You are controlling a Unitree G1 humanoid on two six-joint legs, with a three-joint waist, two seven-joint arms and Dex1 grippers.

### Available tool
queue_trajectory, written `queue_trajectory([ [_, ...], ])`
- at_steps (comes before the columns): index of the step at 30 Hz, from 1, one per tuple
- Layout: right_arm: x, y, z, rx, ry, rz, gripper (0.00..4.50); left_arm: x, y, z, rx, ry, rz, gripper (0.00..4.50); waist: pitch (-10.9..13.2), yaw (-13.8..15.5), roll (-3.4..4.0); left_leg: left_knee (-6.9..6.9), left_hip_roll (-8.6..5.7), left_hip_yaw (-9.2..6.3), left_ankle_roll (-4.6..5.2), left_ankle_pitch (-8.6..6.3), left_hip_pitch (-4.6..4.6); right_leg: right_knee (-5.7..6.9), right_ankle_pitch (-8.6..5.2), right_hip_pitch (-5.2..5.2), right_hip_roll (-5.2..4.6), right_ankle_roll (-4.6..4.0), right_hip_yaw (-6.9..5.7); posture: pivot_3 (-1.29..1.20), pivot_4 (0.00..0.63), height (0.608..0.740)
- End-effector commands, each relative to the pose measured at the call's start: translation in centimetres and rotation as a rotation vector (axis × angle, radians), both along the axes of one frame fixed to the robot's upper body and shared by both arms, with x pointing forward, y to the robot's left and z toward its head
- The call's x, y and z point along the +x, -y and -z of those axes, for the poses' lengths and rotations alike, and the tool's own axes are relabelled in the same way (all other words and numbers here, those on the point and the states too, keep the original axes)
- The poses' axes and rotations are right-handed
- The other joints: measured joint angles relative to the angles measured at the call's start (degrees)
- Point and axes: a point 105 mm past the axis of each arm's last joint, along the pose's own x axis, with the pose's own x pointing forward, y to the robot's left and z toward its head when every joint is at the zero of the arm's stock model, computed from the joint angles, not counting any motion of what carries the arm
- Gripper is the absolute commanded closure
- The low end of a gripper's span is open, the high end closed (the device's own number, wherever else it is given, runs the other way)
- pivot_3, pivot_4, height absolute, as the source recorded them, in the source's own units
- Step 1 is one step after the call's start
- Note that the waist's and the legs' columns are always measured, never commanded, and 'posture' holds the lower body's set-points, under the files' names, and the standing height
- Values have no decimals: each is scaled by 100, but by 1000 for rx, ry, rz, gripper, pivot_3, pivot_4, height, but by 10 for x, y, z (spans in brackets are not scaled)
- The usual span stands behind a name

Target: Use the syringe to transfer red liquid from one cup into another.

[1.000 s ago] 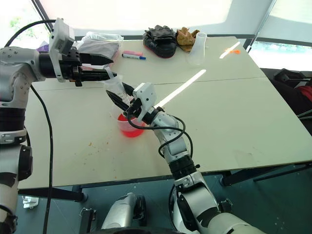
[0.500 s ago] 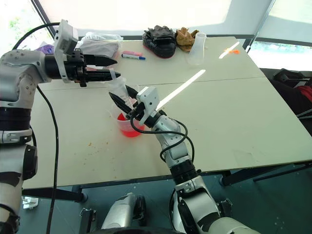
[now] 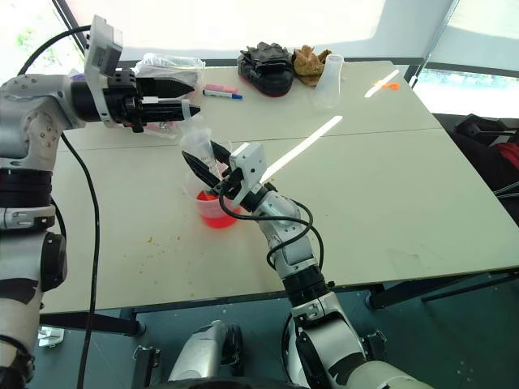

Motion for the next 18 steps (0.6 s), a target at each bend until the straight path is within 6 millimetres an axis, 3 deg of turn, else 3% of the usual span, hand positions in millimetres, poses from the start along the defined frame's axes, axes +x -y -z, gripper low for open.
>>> queue_trajectory([
  [1,-33,-46,15,-116,16,-194,3024,-10,-3,-61,-138,183,-27,1915,0,0,0,0,0,0,0,0,0,0,0,0,0,0,0,0,150,740],
  [5,-33,-46,15,-116,16,-194,3024,-11,-3,-60,-132,174,-24,1915,0,2,0,0,0,0,0,0,0,0,0,0,0,0,0,0,150,740],
  [9,-32,-46,14,-112,16,-188,3024,-13,-4,-44,-54,139,-11,1915,0,-1,0,0,0,-1,0,0,0,0,0,0,0,0,0,0,150,740],
  [12,-22,-40,4,-65,-5,-150,3024,-20,-10,-20,61,85,4,1915,0,-38,0,0,0,1,0,0,1,0,0,-1,1,0,1,0,150,740],
  [18,-8,-25,-19,5,-11,-101,3024,-29,-33,-9,124,19,-37,1915,0,-46,0,-3,11,0,-6,3,10,7,-6,0,11,-11,3,0,150,740],
])
